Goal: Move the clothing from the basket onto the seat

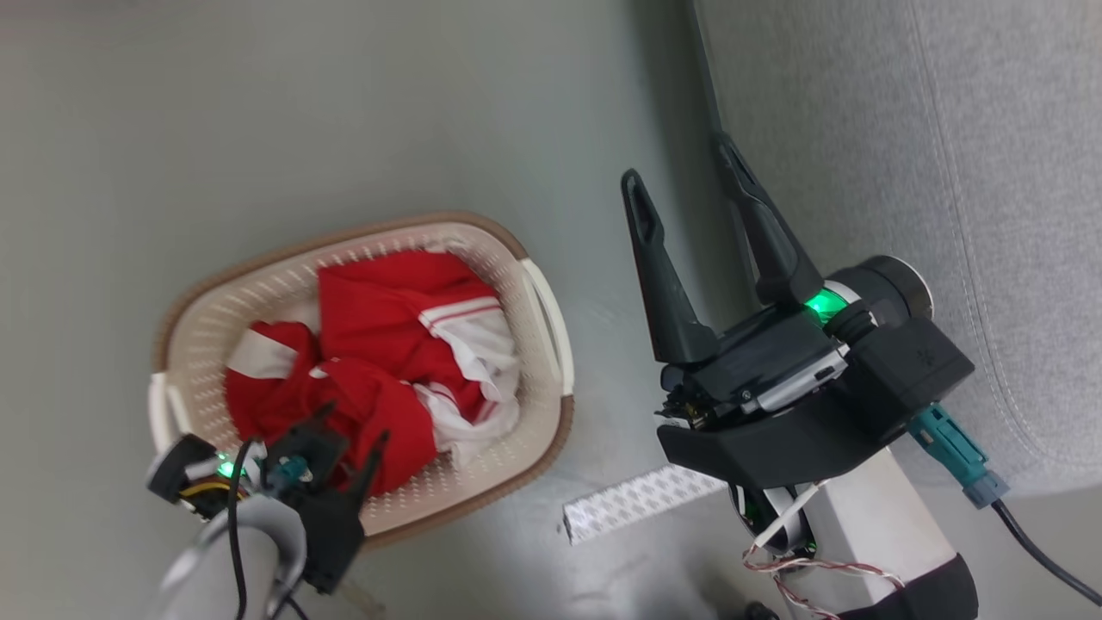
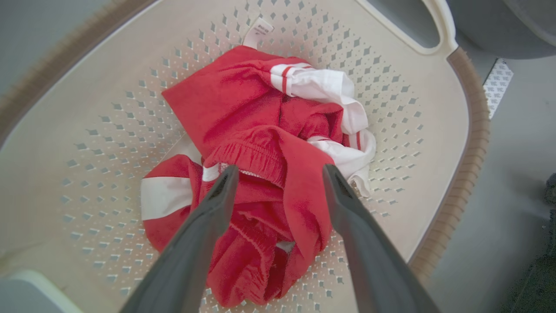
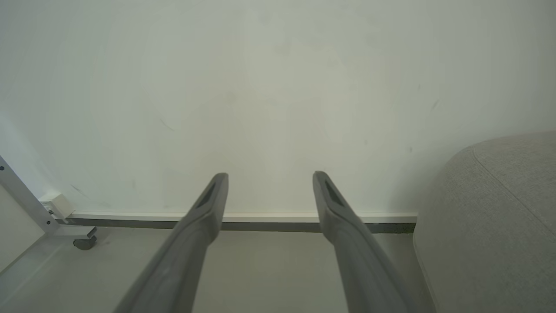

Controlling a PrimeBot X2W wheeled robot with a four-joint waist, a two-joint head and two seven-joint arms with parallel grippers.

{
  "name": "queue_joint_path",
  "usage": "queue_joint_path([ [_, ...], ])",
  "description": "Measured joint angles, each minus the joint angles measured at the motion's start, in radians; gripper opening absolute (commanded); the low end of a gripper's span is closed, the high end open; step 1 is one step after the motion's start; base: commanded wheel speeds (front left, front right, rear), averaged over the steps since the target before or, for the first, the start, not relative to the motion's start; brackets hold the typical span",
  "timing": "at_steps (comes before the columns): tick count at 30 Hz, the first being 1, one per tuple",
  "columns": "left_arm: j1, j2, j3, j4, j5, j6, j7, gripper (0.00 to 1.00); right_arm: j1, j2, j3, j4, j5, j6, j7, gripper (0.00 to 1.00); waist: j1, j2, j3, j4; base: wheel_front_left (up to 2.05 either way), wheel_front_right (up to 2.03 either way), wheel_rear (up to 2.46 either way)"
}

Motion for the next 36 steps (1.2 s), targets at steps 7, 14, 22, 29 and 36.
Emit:
queue_joint_path([
  [7, -0.105, 0.025, -0.065, 0.13, 0.083, 0.053, 0.013, 1.0, -0.022, 0.001, 0.024, -0.009, 0.055, 0.0, 0.0, 1.0, 0.0, 0.0, 0.071, -0.046, 0.0, 0.0, 0.0],
  [14, -0.164, 0.038, -0.108, 0.21, 0.134, 0.111, 0.032, 1.0, -0.024, 0.001, 0.037, -0.031, 0.099, 0.0, 0.0, 1.0, -0.0001, -0.0001, 0.111, -0.091, 0.0, 0.0, 0.0],
  [22, -0.205, 0.056, -0.132, 0.271, 0.144, 0.111, 0.076, 1.0, -0.034, 0.001, 0.037, -0.044, 0.126, 0.0, 0.0, 1.0, -0.0002, 0.0, 0.156, -0.124, 0.0, 0.0, 0.0],
  [29, -0.213, 0.062, -0.146, 0.295, 0.136, 0.11, 0.073, 1.0, -0.035, 0.001, 0.036, -0.053, 0.143, 0.0, 0.0, 1.0, -0.0002, -0.0002, 0.168, -0.145, 0.0, 0.0, 0.0],
  [36, -0.222, 0.074, -0.16, 0.311, 0.134, 0.108, 0.072, 0.19, -0.035, 0.001, 0.039, -0.063, 0.153, 0.0, 0.0, 1.0, -0.0003, -0.0002, 0.18, -0.161, 0.0, 0.0, 0.0],
])
